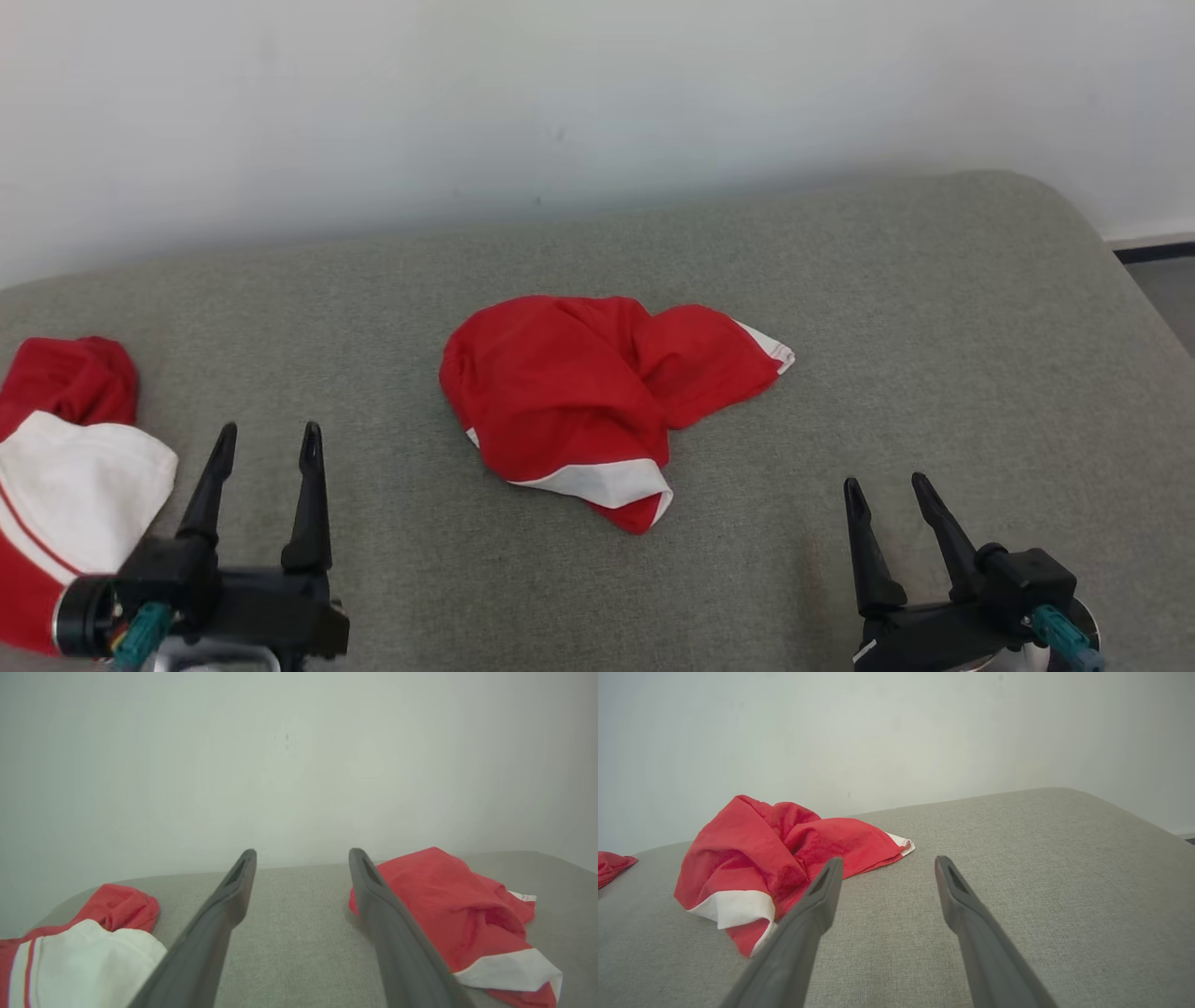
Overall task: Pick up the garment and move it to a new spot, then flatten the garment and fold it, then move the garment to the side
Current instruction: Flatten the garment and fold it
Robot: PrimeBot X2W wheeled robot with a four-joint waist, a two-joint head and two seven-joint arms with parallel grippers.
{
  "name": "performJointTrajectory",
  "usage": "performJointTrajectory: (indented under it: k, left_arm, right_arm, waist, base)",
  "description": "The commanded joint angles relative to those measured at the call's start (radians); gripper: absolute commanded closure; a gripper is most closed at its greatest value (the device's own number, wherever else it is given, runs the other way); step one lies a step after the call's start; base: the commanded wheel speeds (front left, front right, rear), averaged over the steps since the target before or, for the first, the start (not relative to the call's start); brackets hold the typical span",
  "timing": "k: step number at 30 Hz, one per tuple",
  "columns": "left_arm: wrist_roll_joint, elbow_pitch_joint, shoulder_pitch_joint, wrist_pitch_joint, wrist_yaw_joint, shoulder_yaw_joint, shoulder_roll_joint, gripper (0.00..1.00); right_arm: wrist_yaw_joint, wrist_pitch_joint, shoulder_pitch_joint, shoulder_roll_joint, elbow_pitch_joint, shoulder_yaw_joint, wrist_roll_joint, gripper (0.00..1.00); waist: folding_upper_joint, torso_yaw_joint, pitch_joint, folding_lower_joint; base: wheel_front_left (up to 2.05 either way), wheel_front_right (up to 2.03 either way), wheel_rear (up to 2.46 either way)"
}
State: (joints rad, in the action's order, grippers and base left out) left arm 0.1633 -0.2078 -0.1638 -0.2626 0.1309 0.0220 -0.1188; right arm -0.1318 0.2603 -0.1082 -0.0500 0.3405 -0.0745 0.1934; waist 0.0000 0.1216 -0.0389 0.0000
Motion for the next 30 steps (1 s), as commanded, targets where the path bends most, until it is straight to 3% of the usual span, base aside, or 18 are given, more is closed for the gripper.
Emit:
performJointTrajectory:
  k: [1, 16, 30]
  left_arm:
    - [0.004, -0.008, -0.028, -0.003, -0.001, -0.005, -0.009, 0.00]
    - [0.073, -0.320, -0.296, 0.030, -0.001, -0.136, -0.119, 0.00]
    - [0.176, -0.551, -0.385, 0.152, -0.001, -0.258, -0.135, 0.00]
  right_arm:
    - [0.002, 0.004, -0.010, -0.001, 0.000, 0.000, 0.008, 0.00]
    - [0.002, 0.004, -0.060, -0.001, 0.000, -0.005, 0.044, 0.00]
    - [0.002, 0.004, -0.070, -0.001, -0.005, -0.014, 0.058, 0.00]
  waist:
    - [0.0000, 0.050, -0.049, 0.0000]
    - [0.0000, 0.178, -0.158, 0.0000]
    - [0.0000, 0.203, -0.180, 0.0000]
  base:
    - [0.00, 0.00, 0.00]
    - [0.00, 0.00, 0.00]
    - [0.00, 0.00, 0.00]
